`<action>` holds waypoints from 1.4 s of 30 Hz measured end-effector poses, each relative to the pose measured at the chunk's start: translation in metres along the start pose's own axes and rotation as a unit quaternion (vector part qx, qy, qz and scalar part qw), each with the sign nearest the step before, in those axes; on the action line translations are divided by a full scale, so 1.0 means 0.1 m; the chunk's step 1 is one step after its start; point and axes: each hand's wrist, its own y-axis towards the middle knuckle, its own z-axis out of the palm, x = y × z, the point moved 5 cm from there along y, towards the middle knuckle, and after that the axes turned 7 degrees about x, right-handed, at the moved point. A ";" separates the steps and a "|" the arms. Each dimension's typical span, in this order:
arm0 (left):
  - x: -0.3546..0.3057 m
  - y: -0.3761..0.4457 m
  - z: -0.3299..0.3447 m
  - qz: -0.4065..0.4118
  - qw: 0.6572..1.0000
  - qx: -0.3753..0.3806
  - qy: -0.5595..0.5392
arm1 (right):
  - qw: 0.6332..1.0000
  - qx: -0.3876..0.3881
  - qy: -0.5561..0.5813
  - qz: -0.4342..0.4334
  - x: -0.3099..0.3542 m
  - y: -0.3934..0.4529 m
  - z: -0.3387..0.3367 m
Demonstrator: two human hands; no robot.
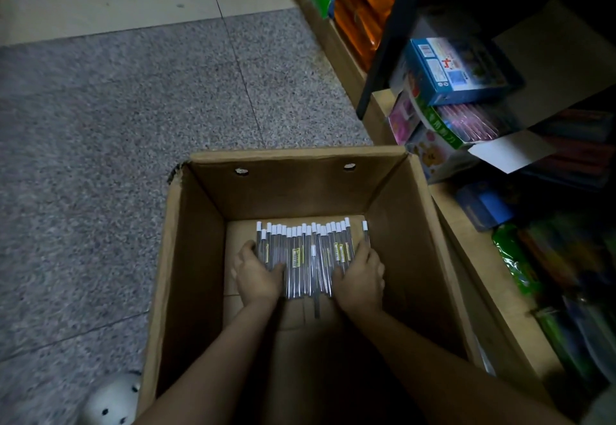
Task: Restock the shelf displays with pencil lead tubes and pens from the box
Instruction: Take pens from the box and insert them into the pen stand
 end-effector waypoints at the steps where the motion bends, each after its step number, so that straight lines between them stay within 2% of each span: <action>1: 0.00 0.02 0.01 -0.004 1.000 0.003 0.000 | 0.999 -0.007 0.019 0.026 0.01 0.03 0.00; 5: -0.02 0.03 0.08 -0.009 1.000 0.012 0.005 | 0.995 0.005 0.039 0.093 0.02 0.11 0.05; 12: -0.09 -0.02 0.17 -0.004 1.000 -0.003 0.012 | 0.996 0.004 0.059 0.062 0.02 0.17 0.11; 15: -0.14 -0.01 0.21 -0.026 0.999 0.005 0.021 | 0.993 0.026 0.080 0.080 0.01 0.22 0.10; 19: -0.22 0.00 0.28 -0.034 0.998 0.029 0.040 | 0.992 0.067 0.057 0.094 -0.04 0.28 0.10; 23: -0.23 -0.03 0.31 -0.038 0.999 0.022 0.028 | 0.990 0.089 0.033 0.102 -0.08 0.29 0.12; 30: -0.15 -0.01 0.32 0.001 0.999 0.022 0.042 | 0.991 0.091 0.053 0.086 -0.05 0.23 0.14; 36: -0.15 -0.01 0.34 0.042 0.996 0.031 0.069 | 0.996 0.078 -0.027 0.033 -0.01 0.10 0.13; 42: -0.18 -0.04 0.15 0.063 0.998 -0.006 0.003 | 0.997 0.066 -0.031 0.021 -0.01 -0.02 -0.05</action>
